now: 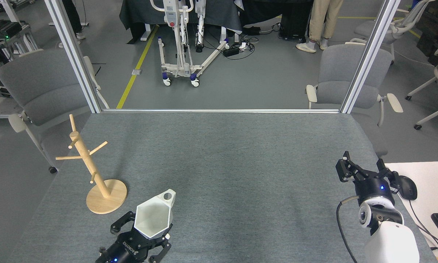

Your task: Hang cup on storage rack

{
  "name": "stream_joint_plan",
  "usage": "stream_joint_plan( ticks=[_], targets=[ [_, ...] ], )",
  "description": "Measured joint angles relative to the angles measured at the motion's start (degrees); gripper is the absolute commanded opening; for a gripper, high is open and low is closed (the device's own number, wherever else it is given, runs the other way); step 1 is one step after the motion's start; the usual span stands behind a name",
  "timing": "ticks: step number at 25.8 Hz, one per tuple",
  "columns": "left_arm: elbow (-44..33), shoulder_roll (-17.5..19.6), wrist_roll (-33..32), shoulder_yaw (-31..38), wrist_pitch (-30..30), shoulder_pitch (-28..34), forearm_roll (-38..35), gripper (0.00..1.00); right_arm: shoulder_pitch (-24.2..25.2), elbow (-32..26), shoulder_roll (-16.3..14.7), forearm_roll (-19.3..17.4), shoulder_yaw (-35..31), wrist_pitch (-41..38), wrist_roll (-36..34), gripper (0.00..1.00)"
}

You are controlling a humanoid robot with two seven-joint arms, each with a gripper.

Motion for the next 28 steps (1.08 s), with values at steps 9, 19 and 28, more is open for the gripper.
stream_joint_plan(
  ticks=[9,19,28],
  targets=[
    [-3.4,1.3,5.3,21.1,-8.9,9.7,-0.1,0.00,3.5,-0.2,-0.2,2.7,-0.1,-7.1,-3.0,0.99],
    [1.3,1.1,-0.3,33.6,-9.5,7.6,-0.4,0.00,16.6,-11.1,0.9,2.7,-0.1,-8.3,-9.9,0.99],
    [10.6,1.3,-4.8,34.6,-4.9,-2.9,-0.4,0.00,17.0,-12.0,1.0,2.4,-0.1,-8.5,-10.2,0.99]
  ],
)
